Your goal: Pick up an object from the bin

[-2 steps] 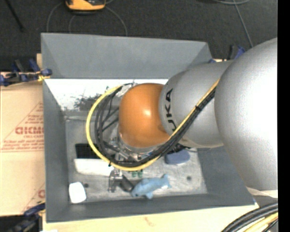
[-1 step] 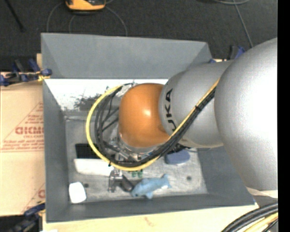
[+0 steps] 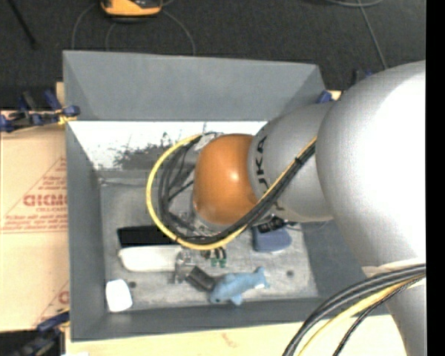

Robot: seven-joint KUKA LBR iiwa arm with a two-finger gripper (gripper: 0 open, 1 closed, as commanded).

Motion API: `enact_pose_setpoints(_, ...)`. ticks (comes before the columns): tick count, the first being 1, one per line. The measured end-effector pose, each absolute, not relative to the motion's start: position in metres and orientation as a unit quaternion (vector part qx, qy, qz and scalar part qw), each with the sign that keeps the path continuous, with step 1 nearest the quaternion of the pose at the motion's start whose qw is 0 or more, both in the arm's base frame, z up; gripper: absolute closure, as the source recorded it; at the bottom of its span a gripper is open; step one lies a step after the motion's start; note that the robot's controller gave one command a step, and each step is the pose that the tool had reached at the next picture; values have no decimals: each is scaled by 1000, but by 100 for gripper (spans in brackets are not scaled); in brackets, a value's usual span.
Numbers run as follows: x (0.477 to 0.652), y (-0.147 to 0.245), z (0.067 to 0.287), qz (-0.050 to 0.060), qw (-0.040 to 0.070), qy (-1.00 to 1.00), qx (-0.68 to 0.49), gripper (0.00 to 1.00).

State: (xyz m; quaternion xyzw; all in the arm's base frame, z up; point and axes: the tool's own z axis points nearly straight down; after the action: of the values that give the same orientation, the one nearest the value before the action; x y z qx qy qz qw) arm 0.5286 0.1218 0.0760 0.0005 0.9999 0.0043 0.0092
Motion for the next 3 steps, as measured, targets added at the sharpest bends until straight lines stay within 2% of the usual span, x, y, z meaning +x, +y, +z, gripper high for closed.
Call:
enact_pose_setpoints(1,529,122,76,4,9,1000,1,100)
enact_pose_setpoints(2,520,107,116,0,-1,1000,-8,100)
enact_pose_setpoints(3,563,135,164,0,-2,1000,0,100)
